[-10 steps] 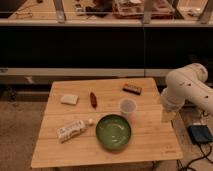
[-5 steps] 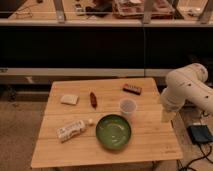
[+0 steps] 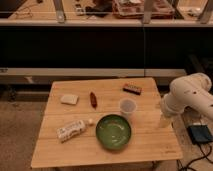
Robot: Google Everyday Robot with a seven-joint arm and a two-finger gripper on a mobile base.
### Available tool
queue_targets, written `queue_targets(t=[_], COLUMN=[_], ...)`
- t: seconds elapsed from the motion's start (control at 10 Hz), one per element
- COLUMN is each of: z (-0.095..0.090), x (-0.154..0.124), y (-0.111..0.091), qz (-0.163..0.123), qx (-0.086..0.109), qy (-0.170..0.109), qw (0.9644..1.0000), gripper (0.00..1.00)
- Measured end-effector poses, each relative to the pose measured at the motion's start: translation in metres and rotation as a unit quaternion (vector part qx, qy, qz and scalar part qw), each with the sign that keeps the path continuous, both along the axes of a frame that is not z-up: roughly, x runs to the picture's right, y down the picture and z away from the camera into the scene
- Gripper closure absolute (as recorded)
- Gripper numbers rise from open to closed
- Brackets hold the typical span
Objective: Push the ceramic bowl across the table
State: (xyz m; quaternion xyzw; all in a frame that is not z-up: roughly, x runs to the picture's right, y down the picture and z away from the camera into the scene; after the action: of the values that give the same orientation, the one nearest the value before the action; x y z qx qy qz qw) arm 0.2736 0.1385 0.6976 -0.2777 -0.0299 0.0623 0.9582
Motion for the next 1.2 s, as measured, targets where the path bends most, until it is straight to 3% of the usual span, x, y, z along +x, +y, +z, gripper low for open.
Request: queue_targets(t=[0.2,0.3,0.6,0.9,1.2], z=[0.009,0.015,0.039,0.058,0.069], x=[0.003,0.005,0.000,-0.016,-0.024], y=[0.018,0.028,0.052,0.061,0.065], qz=[0.010,0.015,0.024,0.021,0.020], qx=[-0.008,-0.011,-0.017,-0.018,-0.015], qy=[-0.007,-0.009,-0.016,-0.023,-0.023], qw=[0.9999,0.9998,0.9994,0.9993,0.9994], gripper=[0.36,0.41,0.73,0.98,1.00])
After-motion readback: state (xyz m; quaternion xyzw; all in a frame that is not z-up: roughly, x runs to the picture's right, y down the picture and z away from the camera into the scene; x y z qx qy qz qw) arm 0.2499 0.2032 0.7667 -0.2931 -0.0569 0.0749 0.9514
